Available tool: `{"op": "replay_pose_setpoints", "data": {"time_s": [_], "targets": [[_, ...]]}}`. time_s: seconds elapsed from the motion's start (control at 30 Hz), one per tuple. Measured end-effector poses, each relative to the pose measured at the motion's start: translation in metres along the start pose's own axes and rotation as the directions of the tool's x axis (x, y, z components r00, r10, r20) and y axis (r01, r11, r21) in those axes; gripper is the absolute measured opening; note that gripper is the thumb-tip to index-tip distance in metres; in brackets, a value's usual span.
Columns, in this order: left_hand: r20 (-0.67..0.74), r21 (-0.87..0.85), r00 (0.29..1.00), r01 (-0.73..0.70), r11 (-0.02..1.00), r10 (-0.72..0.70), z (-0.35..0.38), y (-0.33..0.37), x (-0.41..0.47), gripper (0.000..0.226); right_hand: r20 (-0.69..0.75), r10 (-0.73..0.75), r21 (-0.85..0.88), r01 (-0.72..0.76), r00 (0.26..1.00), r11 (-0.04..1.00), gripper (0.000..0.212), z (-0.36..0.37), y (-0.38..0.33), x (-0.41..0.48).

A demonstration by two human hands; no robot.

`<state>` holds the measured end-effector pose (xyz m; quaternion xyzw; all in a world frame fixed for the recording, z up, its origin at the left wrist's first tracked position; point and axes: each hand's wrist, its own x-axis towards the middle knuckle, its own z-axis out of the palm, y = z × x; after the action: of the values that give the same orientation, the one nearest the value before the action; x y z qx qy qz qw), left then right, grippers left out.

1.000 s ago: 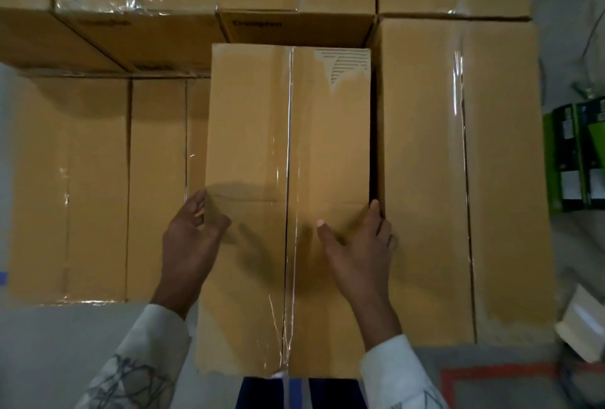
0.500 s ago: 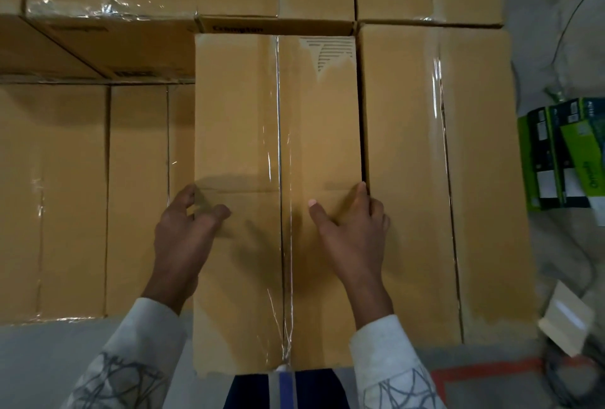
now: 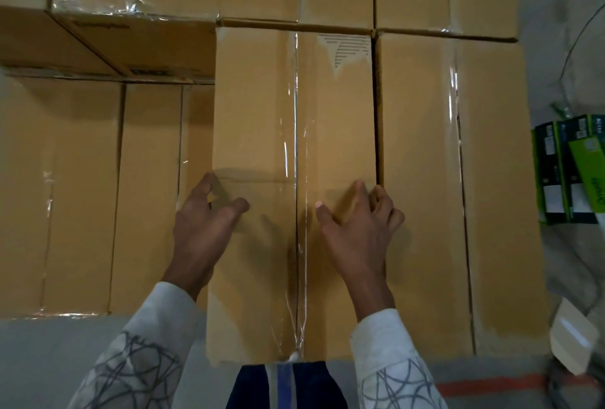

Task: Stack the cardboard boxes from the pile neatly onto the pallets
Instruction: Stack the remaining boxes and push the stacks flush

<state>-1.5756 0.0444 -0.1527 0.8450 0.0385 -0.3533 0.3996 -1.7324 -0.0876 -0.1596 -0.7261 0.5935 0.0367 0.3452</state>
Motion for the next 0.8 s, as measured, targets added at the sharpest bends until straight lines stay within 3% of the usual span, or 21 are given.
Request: {"op": "replay_pose_setpoints", "data": {"time_s": [0.17, 0.3, 0.5, 0.6, 0.7, 0.8], "targets": [[0.055, -0.040, 0.998, -0.024, 0.999, 0.026, -0.007, -0.010, 0.004, 0.077, -0.014, 0.015, -0.016, -0.015, 1.000, 1.000, 0.090, 0.008, 0.000, 0.001], [0.108, -0.035, 0.994, -0.029, 0.999, 0.033, -0.008, -0.014, 0.004, 0.088, -0.037, -0.004, -0.013, 0.004, 0.999, 1.000, 0.091, 0.013, 0.005, 0.002], [0.146, -0.125, 0.989, 0.022, 0.992, -0.004, -0.010, -0.020, 0.007, 0.084, -0.003, -0.183, -0.106, 0.182, 0.983, 0.978, 0.084, 0.022, 0.011, -0.014], [0.143, -0.224, 0.989, 0.072, 0.972, -0.040, -0.014, -0.035, -0.010, 0.067, 0.017, -0.242, -0.112, 0.242, 0.970, 0.964, 0.080, 0.025, 0.017, -0.040], [0.172, -0.234, 0.968, 0.221, 0.947, -0.183, -0.019, -0.072, -0.048, 0.054, 0.215, -0.281, -0.187, 0.322, 0.935, 0.928, 0.093, 0.024, 0.029, -0.078], [0.230, -0.270, 0.899, 0.426, 0.863, -0.372, -0.020, -0.099, -0.084, 0.051, 0.505, -0.221, -0.333, 0.424, 0.834, 0.842, 0.115, 0.025, 0.045, -0.103]]}}
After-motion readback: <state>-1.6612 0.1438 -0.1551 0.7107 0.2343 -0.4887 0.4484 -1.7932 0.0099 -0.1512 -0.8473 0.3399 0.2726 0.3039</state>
